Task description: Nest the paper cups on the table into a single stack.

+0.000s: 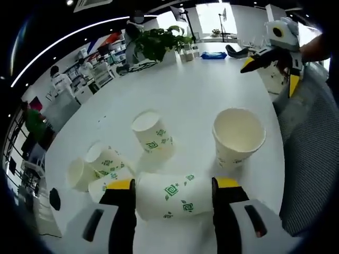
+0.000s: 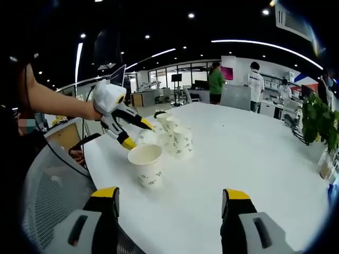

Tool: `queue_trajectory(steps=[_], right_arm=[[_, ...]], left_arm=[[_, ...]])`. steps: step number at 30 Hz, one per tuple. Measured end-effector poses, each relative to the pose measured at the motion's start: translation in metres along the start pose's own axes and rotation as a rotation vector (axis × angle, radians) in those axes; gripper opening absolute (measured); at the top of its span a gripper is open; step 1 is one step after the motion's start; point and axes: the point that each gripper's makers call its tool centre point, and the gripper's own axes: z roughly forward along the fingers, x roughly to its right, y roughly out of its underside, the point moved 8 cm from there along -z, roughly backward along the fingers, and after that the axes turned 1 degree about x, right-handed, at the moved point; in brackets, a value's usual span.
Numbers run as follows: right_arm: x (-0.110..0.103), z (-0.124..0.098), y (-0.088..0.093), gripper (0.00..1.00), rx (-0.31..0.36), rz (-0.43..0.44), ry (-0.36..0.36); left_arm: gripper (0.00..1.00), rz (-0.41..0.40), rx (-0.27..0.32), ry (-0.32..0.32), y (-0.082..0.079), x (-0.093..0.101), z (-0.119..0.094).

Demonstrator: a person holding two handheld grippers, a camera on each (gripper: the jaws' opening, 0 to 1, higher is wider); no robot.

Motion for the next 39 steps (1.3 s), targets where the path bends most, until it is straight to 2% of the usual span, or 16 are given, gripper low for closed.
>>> queue_trajectory(steps=[4, 11, 17, 24, 27, 30, 39], right_arm=[[0.000, -0.002, -0.003, 0.79, 0.013, 0.011, 0.003], [-0.003, -0.002, -0.011, 0.79, 0.013, -0.012, -0.003], [-0.013, 0.002, -0.030, 0.77, 0.063, 0.055, -0.027], [-0.024, 0.011, -0.049, 0.75, 0.080, 0.149, -0.085], [-0.025, 0.015, -0.053, 0.73, 0.064, 0.206, -0.100], [-0.024, 0.017, -0.056, 0.71, 0.090, 0.243, -0.110], [-0.023, 0.019, -0.060, 0.68, 0.098, 0.384, -0.141]], left_arm=[[0.57, -0.009, 0.016, 0.003, -0.005, 0.001, -0.009], [0.56, -0.014, 0.082, -0.001, -0.029, 0.011, -0.035], [0.56, 0.000, 0.132, 0.001, -0.046, 0.017, -0.053], [0.56, 0.026, 0.179, 0.031, -0.065, 0.030, -0.066], [0.56, 0.041, 0.193, 0.052, -0.072, 0.037, -0.069], [0.56, 0.055, 0.204, 0.070, -0.076, 0.043, -0.069], [0.56, 0.089, 0.228, 0.127, -0.086, 0.062, -0.066]])
